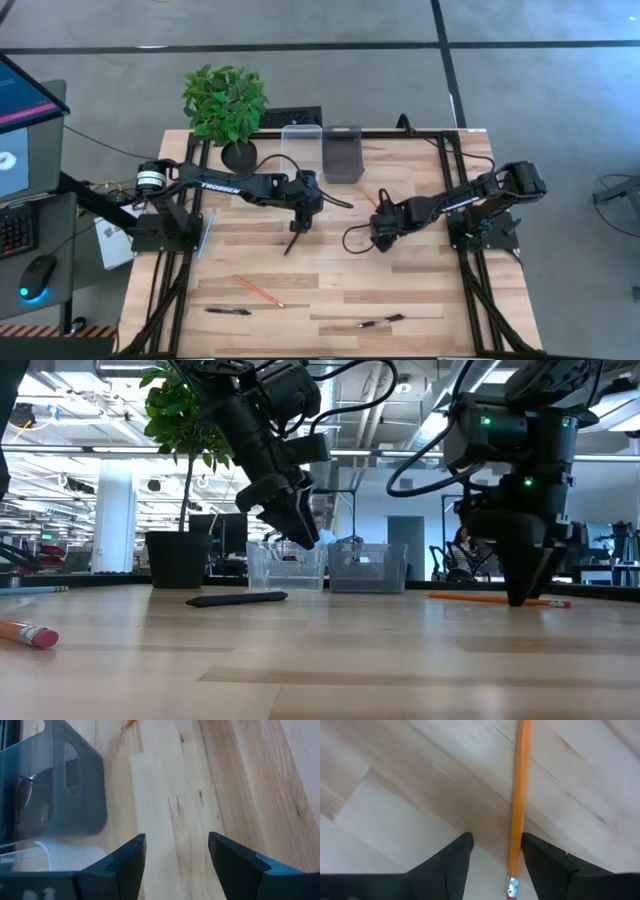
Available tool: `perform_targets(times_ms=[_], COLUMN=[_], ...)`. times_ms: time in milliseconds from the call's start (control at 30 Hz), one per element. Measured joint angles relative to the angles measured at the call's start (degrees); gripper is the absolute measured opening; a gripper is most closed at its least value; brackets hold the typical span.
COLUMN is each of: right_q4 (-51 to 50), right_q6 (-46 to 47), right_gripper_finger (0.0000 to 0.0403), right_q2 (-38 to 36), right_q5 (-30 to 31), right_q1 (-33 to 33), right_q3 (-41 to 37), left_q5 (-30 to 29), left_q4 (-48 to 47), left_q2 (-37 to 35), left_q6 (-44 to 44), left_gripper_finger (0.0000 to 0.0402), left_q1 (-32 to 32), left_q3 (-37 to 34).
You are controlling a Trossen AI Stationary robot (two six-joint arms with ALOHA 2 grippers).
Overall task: Sort pens & pencils
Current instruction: Put the top orange pencil into the transparent bin
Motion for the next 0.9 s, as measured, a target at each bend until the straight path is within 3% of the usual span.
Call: perform_targets(times_ms=[167,500,900], right_q4=[-0.9,-0.3,-0.6], right_q6=[3.3,-1.0,-5.3], right_gripper_finger=[0.0191,0.0179,0.006], right_q2=[0.0,0.0,0.0], right_q5=[-0.9,-1.2,-1.7], right_q1=[-1.0,-1.0,-1.0], right_q3=[0.1,0.1,0.1], left_q5=[0.0,0.0,0.0], left_q4=[-0.5,-0.8,-2.7], left_q2=[0.0,0.0,0.1], left_q6=[0.0,-0.1,-0.2], left_gripper_finger=[0.0208,0.0208,0.0208], left_q1=[0.0,0.0,0.0], left_q3=[0.0,0.0,0.0])
